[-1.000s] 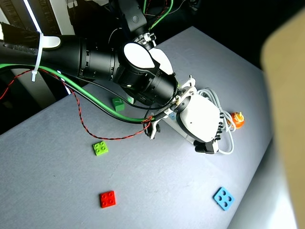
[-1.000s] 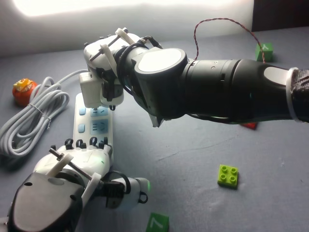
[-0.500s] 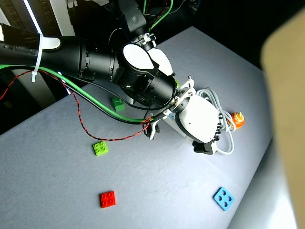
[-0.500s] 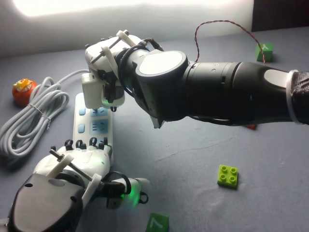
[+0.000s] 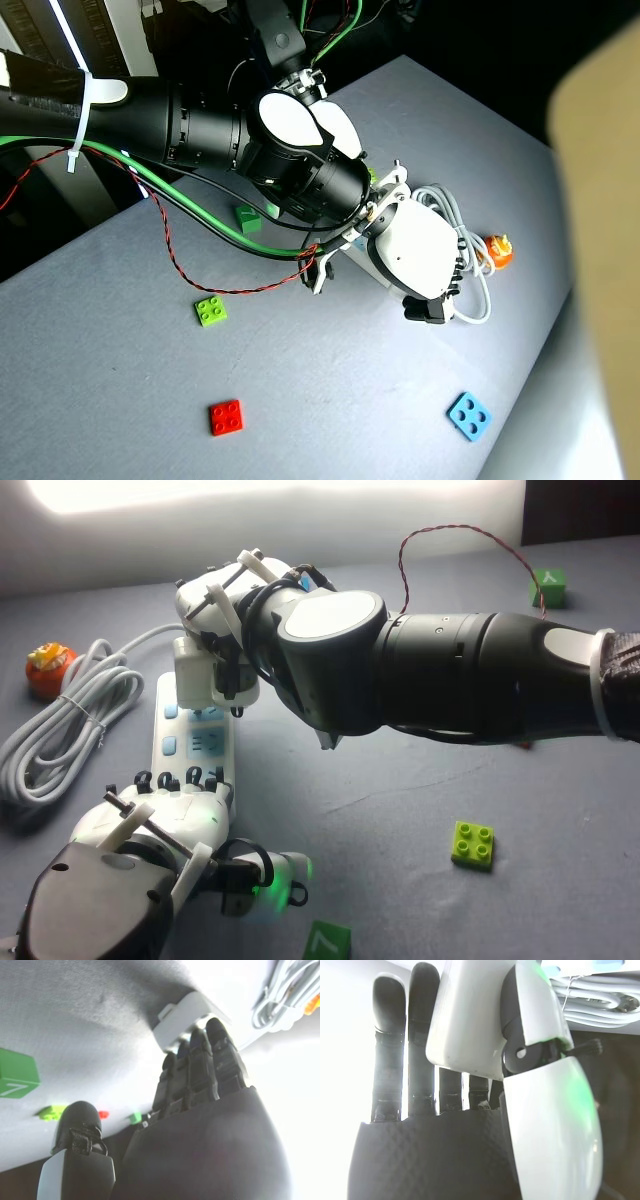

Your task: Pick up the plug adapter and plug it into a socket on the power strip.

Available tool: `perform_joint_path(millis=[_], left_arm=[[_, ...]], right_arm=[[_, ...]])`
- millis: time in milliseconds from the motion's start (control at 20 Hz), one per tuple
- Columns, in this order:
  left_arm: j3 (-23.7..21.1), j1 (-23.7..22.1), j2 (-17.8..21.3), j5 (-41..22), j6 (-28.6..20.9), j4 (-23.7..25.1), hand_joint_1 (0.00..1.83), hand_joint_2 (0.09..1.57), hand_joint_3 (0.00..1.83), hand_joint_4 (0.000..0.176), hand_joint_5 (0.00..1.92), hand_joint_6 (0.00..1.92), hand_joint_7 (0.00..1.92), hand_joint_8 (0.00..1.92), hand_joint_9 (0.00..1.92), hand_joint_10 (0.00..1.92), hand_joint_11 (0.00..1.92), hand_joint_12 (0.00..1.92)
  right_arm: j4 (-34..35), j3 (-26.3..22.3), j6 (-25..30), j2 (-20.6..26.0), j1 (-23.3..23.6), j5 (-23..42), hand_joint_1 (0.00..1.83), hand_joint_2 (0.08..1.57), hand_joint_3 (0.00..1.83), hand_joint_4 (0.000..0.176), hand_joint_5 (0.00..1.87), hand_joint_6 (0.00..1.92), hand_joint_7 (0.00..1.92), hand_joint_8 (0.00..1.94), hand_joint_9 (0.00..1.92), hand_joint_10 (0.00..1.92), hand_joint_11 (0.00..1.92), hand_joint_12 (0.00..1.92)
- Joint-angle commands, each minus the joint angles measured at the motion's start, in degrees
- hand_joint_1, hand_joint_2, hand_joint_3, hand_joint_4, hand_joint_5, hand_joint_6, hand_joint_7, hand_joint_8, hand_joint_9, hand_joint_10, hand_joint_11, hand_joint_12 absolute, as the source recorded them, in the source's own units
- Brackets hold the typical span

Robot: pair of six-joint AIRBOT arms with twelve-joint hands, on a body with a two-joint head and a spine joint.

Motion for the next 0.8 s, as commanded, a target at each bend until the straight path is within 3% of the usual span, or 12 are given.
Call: perform_joint_path(millis=[0,250,750], left_arm=[[-0.25,-0.25,0.02,-1.62,0.01,2.18,0.07,1.23,0.00,0.000,0.08,0.00,0.07,0.00,0.08,0.00,0.00,0.30],[-0.26,-0.46,0.05,-1.87,0.01,2.18,0.11,1.21,0.00,0.000,0.10,0.01,0.10,0.01,0.11,0.01,0.00,0.38],[-0.45,-0.43,0.11,-2.43,-0.07,2.17,0.08,1.22,0.00,0.000,0.08,0.00,0.08,0.00,0.09,0.00,0.00,0.36]], right_arm=[[-2.38,-0.39,-0.73,0.40,0.01,-0.18,1.25,1.13,0.00,0.000,0.93,0.89,1.00,1.16,0.89,0.99,0.65,1.42],[-2.38,-0.52,-0.77,0.38,0.36,0.23,1.24,1.14,0.00,0.000,0.94,0.87,0.97,1.21,0.86,1.03,0.63,1.42],[-2.51,1.49,-0.79,-2.54,0.52,1.66,1.24,1.13,0.00,0.000,0.95,0.88,0.98,1.17,0.86,1.00,0.63,1.43]])
